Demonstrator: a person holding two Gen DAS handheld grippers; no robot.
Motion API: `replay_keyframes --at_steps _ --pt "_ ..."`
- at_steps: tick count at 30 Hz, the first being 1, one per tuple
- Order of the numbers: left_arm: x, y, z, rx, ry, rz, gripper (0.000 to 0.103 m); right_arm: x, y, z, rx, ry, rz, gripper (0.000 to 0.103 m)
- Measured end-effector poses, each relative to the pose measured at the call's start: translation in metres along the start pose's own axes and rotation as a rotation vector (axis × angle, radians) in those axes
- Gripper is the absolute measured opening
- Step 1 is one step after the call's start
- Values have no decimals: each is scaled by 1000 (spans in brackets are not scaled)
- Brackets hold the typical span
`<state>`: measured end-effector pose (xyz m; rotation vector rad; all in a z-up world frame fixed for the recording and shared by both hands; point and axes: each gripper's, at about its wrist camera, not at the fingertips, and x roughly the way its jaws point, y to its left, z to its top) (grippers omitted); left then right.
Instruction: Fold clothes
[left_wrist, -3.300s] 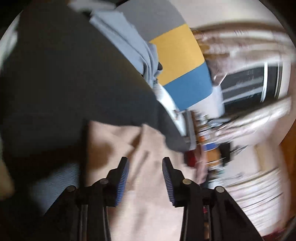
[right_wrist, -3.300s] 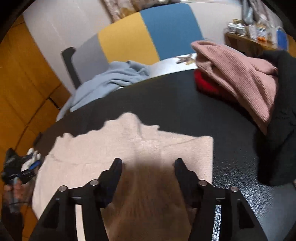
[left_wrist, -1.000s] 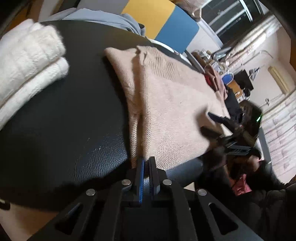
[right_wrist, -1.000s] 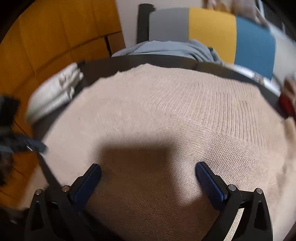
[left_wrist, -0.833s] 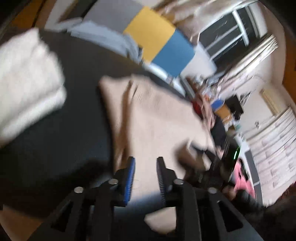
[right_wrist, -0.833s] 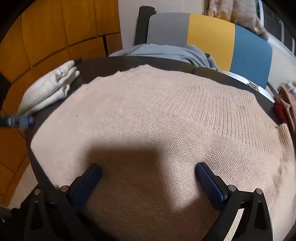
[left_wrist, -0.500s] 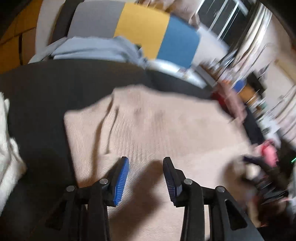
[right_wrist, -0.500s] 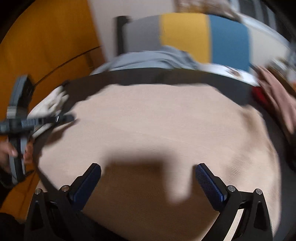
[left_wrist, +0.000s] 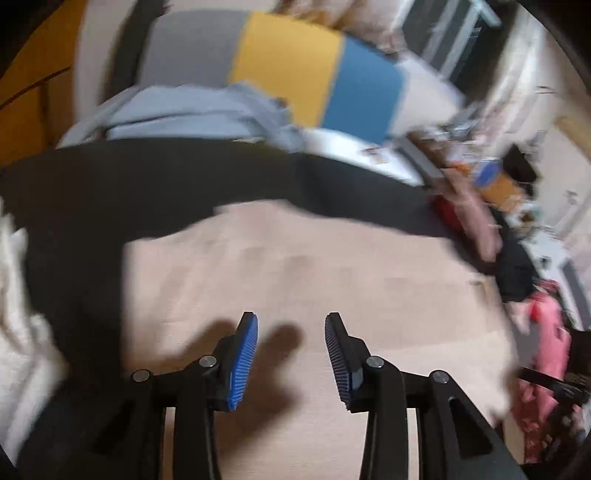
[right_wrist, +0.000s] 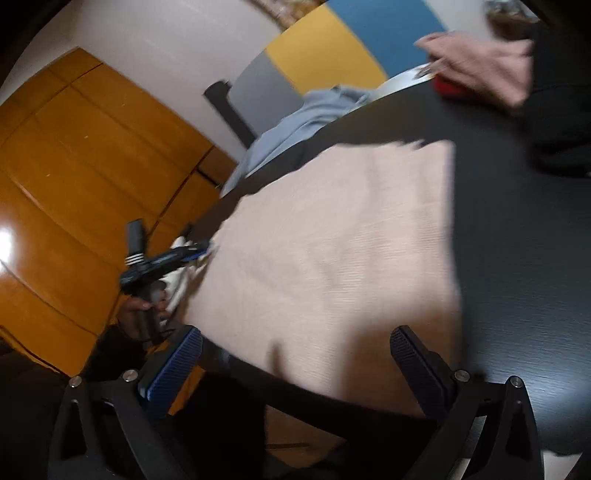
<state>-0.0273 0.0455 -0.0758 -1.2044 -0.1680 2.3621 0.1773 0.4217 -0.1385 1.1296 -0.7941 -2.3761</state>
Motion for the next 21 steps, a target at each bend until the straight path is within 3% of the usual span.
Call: replay_keyframes --at_steps 4,9,12,16,20,21 --pt "20 -77 -8 216 40 -164 42 -19 -29 -3 44 -27 -4 103" --pt "48 -165 -30 458 138 -281 44 4 -41 10 56 22 96 103" --pt "63 -192 -37 524 177 -306 46 16 -39 18 38 29 147 103" --pt "88 -197 -35 506 229 -312 47 31 -38 26 21 86 249 103" --pt "102 -191 -38 457 255 -310 47 35 -33 27 19 232 454 103" --pt "102 -191 -39 472 253 -305 47 37 -32 26 -1 285 437 103"
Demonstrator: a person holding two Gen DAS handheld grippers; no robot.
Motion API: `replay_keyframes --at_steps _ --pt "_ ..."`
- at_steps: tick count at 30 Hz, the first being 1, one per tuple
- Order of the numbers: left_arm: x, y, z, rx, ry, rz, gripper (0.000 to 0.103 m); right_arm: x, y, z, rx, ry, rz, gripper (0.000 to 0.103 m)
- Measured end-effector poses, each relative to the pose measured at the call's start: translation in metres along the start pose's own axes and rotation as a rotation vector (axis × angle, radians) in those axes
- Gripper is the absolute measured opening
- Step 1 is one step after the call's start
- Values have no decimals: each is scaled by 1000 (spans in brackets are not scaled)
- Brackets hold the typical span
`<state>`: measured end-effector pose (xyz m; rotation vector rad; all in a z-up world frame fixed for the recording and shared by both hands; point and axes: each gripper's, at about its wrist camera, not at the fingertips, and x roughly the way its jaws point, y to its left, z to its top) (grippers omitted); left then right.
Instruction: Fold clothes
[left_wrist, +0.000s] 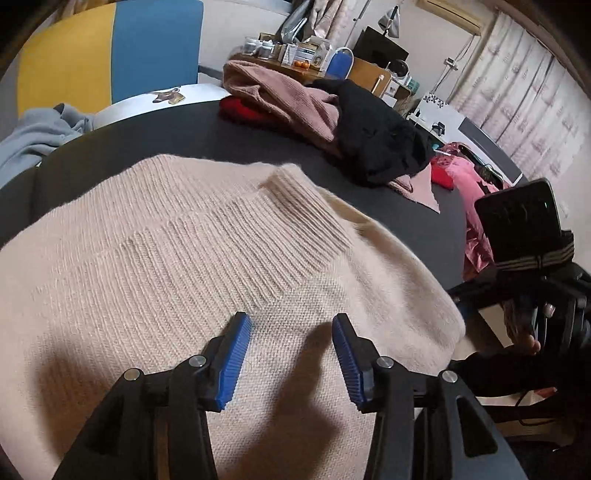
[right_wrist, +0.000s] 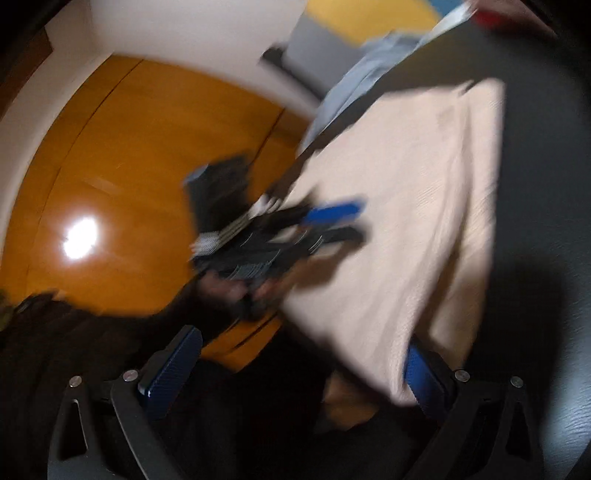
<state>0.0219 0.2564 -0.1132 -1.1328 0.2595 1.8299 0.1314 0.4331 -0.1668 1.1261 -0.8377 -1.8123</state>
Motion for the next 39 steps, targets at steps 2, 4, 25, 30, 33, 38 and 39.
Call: replay_keyframes --at_steps 2,4,25,30,33,38,39 --pt "0 -2 -2 27 3 14 47 4 -1 -1 0 99 -32 103" --pt "1 -6 -5 59 9 34 47 7 -3 -3 9 188 -58 103" --pt "-4 1 38 36 -78 71 49 -27 34 60 -191 -374 -1026 103" --pt "14 8 51 61 -55 43 50 18 18 90 -285 -230 -1125 103" --pt "32 20 51 31 -22 120 48 25 -3 87 -300 -170 -1281 103" --pt "22 20 43 -1 -92 118 49 -15 -13 76 -124 -313 -1230 103" --pt "18 19 44 -5 -106 119 50 -18 -7 75 -119 -338 -1237 103"
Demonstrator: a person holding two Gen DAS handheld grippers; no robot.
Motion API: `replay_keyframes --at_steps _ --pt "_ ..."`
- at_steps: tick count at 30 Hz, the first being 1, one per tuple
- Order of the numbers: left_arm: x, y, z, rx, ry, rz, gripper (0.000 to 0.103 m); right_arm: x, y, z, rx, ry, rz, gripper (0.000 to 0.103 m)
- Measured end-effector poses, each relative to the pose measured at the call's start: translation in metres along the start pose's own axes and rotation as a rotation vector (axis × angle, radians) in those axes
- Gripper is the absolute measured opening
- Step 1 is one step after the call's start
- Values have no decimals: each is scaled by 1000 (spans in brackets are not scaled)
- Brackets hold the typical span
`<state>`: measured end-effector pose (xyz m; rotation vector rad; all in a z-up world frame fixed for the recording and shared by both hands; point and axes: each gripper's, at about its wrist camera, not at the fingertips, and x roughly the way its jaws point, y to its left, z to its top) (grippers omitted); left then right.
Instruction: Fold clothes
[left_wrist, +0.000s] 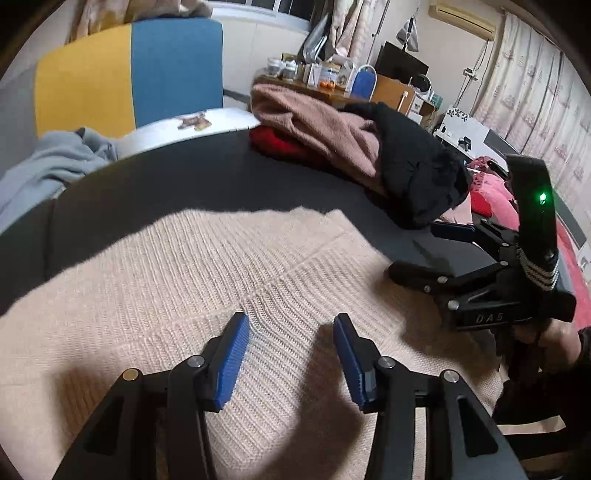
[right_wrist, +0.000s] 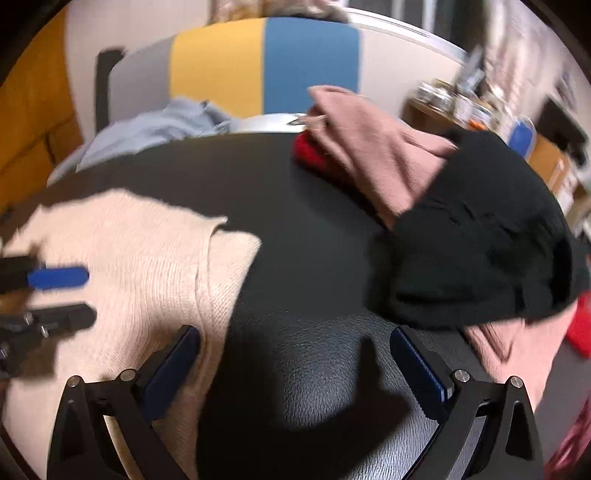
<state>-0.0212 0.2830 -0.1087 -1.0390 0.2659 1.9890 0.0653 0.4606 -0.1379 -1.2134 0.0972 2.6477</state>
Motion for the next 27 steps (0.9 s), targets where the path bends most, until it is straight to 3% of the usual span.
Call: replay_keyframes --at_steps 3,7,11,15,18,21,24,27 --pt "-17 4 -1 -43 -67 -5 51 -21 6 8 22 -52 47 103" --pt "-22 32 -14 -161 -57 46 52 -37 40 20 -48 -108 141 103" --pt "-35 47 -30 -230 -102 11 52 -25 64 19 -49 -69 243 103" --pt "-58 56 -45 -287 -165 35 53 -3 70 10 11 2 313 103" --pt "-71 78 -61 -344 -171 123 54 4 74 -9 -18 15 282 103" --pt "-72 101 -82 -371 -172 96 50 4 71 -10 -23 6 277 103" --pt "-74 96 -85 -352 -179 102 51 3 71 -11 -34 7 275 103" --pt "-89 96 -85 -390 -195 51 54 -1 69 -14 -43 5 276 103"
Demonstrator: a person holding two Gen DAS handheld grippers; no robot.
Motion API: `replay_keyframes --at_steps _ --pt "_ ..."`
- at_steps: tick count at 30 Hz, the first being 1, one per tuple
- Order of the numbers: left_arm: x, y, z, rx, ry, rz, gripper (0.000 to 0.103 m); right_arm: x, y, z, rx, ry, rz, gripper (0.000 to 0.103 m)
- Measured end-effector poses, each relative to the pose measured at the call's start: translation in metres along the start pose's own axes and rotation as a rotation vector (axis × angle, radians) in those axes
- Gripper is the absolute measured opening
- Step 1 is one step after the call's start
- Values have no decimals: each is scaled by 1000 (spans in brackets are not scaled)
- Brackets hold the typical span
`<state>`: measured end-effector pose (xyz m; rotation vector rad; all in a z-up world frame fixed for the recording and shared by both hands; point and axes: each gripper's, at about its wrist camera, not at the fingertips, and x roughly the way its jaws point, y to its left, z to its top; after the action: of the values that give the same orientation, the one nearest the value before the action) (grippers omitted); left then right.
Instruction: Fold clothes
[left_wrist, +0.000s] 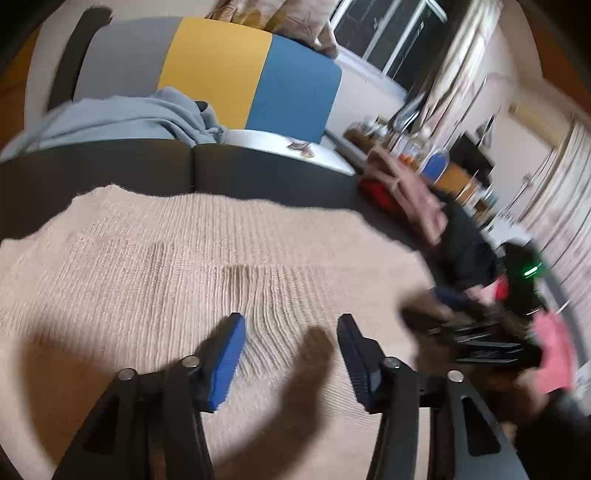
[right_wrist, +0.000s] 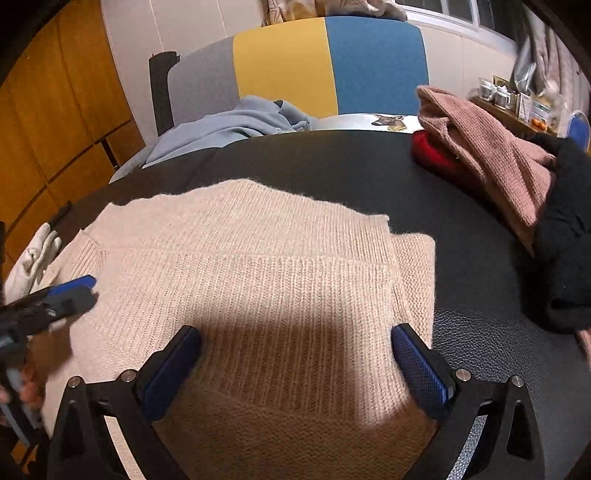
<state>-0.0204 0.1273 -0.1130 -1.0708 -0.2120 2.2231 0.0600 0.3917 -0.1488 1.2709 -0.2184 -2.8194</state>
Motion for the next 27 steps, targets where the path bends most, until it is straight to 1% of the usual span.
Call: replay_keyframes --at_steps 2,4,7,8,9,10,12,14,19,20,21,22,24,27 --pt "-22 10 1 -16 -17 21 54 2 -5 1 -9 4 -6 103" --pt "-50 31 0 -63 -54 29 55 4 -14 4 -3 7 -8 103" --pt "-89 83 -4 -187 -89 93 60 3 -25 8 32 -2 22 103" --pt "-97 100 -8 -234 -92 97 62 3 -25 8 33 -5 23 103" --pt "-105 118 -11 -281 -94 101 66 3 -22 8 23 -5 9 103" --pt "-113 135 -14 -327 -97 105 67 4 -19 7 12 -4 -5 103" --pt "-118 162 -21 -386 -85 126 68 4 -12 7 -12 -2 -38 103" --pt "-118 176 -23 -415 -68 67 69 4 -12 7 -8 -5 -36 103" --pt "-91 176 -12 -314 28 43 69 5 -15 7 2 -10 -25 103" --pt "-82 177 -11 -298 66 38 69 5 -16 8 0 -10 -24 103" --pt "-76 178 -10 -298 81 21 69 5 -17 9 -2 -10 -24 103" --pt "-75 179 -9 -288 68 5 69 6 -18 10 -4 -9 -23 103" --pt "-69 179 -4 -290 88 -15 69 7 -19 10 -2 -11 -20 103" --pt "-61 184 4 -332 115 -58 68 9 -19 10 1 -13 -16 103"
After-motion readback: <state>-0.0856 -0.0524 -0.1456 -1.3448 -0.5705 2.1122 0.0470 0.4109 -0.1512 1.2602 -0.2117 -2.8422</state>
